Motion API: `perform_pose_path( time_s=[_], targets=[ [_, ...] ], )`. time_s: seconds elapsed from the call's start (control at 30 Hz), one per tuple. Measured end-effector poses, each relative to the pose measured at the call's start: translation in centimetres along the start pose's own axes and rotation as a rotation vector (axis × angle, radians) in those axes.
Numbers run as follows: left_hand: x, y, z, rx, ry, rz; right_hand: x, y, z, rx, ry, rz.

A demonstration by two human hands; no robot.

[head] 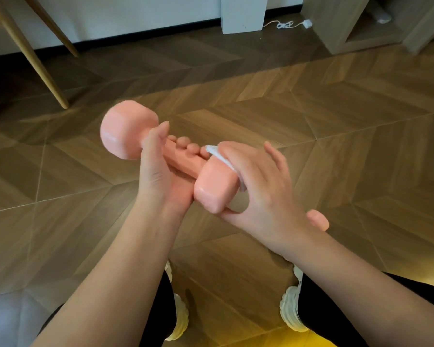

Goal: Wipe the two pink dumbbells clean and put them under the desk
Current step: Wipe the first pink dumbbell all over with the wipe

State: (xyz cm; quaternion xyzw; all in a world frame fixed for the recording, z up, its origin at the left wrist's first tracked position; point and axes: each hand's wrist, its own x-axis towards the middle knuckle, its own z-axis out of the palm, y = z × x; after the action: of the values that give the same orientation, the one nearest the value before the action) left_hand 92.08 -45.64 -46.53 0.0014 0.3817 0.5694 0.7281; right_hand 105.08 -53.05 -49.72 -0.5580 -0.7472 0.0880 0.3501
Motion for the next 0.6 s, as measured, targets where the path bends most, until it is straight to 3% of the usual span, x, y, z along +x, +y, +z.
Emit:
perform_pose_path(
  time_s=[0.17, 0.37, 0.6],
  targets=[
    [0.89, 0.41, -0.76, -0.027, 0.147, -0.063, -0.48, 0.00, 0.91, -0.169, 0.087, -0.208],
    [0.88, 0.22, -0.70, -0.020, 0.134, -0.016, -0.23, -0.15, 0.95, -0.067, -0.041, 0.038],
    [1.11, 0.34, -1.02, -0.045, 0.134, -0.041, -0.04, 0.22, 0.70, 0.000, -0.018, -0.127]
  ],
)
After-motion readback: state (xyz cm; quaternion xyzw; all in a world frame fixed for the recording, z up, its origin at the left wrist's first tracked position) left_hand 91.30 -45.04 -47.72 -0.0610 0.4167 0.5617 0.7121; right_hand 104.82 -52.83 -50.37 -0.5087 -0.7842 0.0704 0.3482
